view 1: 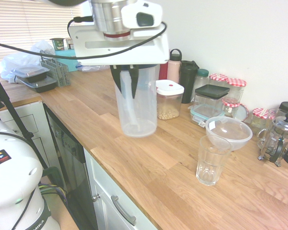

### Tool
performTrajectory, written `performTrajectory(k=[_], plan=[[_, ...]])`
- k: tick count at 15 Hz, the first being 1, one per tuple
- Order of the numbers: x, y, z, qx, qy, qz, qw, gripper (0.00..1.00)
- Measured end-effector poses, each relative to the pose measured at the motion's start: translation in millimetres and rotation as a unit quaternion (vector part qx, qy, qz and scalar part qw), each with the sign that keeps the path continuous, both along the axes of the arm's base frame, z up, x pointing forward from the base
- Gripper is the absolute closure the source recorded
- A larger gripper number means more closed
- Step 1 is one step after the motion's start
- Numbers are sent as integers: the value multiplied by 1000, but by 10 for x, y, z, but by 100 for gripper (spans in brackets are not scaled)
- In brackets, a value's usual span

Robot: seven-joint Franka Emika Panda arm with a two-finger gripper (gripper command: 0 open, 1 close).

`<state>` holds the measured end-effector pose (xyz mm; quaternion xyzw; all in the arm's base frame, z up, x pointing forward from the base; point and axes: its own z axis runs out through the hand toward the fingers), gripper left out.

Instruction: Pour me some water

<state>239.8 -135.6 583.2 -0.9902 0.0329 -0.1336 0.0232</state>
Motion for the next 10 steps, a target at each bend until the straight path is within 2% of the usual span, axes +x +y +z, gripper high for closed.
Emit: performTrajectory(k=[3,5,10], plan=[[-183,-817,152,-42,13,28,999,100],[-130,-1373,64,-45,28,34,998,100],[589,-2217,-290,-19,85,40,995,100]])
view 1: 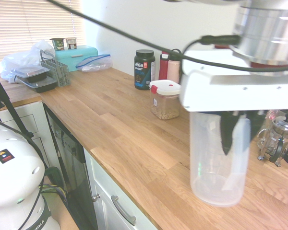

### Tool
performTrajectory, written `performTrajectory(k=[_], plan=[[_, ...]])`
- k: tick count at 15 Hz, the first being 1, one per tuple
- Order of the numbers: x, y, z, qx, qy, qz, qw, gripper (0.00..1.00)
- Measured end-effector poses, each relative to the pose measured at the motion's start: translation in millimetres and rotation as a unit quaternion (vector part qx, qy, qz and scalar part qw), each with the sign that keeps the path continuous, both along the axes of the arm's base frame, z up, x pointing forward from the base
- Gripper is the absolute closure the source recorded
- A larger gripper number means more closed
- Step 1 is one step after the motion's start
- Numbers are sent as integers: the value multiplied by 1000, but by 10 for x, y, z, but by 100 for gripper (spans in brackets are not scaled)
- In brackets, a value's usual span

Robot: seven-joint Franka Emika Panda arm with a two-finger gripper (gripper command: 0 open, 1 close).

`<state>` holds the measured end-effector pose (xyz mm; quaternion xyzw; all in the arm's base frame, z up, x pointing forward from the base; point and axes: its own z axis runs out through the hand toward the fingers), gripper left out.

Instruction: Pour me some water

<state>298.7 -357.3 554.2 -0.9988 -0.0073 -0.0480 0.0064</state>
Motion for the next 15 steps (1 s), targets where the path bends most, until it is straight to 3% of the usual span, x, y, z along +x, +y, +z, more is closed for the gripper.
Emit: performTrajectory(k=[7,12,15], plan=[[749,33,-427,-4,53,-2,999,100],[747,47,-340,-21,50,-7,999,100],[820,86,-200,-85,65,7,994,100]])
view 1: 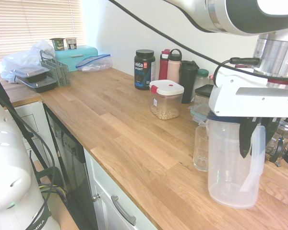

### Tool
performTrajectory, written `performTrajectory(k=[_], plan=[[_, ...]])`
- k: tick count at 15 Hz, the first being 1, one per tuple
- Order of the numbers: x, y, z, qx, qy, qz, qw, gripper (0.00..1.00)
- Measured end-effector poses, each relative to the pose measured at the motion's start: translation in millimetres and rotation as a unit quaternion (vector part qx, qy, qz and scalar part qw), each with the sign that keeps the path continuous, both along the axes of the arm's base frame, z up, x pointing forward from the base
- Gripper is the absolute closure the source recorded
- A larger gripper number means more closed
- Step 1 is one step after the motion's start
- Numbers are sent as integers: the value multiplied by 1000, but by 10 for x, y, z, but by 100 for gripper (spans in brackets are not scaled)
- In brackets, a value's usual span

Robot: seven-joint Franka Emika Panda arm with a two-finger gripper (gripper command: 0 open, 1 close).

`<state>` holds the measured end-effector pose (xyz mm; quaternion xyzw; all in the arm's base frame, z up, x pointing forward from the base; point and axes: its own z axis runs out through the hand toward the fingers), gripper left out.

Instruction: Pour me some water

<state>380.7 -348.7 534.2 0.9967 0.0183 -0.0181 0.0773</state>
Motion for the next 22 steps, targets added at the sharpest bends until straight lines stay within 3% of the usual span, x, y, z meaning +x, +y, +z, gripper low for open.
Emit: performTrajectory(k=[6,12,22], plan=[[301,475,305,-133,34,28,990,100],[438,843,47,-239,86,48,966,100],[315,1097,-38,-297,96,77,947,100]])
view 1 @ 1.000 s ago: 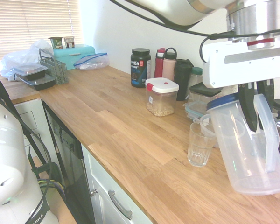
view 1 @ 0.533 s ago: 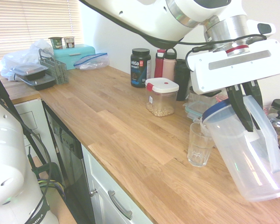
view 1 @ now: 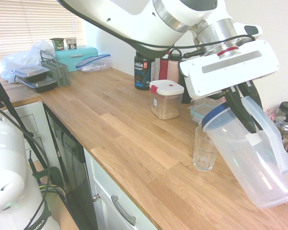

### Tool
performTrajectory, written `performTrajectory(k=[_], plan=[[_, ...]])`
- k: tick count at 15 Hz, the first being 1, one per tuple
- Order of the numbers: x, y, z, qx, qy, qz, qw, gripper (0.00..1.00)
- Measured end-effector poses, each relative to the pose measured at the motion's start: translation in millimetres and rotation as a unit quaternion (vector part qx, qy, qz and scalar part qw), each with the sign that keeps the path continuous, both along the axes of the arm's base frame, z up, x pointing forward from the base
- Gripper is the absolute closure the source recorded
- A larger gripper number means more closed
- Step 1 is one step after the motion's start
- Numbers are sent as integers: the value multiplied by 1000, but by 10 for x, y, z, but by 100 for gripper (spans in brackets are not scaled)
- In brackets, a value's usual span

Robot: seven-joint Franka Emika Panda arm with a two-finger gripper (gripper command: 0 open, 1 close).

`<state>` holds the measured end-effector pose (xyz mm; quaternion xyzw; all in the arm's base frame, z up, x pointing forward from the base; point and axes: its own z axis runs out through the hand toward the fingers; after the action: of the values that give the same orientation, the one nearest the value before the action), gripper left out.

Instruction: Pour me some water

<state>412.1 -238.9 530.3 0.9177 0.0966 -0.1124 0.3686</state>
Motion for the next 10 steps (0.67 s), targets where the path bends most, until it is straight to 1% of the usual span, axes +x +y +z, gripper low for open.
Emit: performTrajectory(k=[3,5,8,10], plan=[[-34,-23,24,2,-6,-3,1000,100],[-146,-110,119,22,-22,-12,999,100],[-543,-226,543,97,-62,-5,993,100],[-933,-201,814,162,-85,-6,983,100]])
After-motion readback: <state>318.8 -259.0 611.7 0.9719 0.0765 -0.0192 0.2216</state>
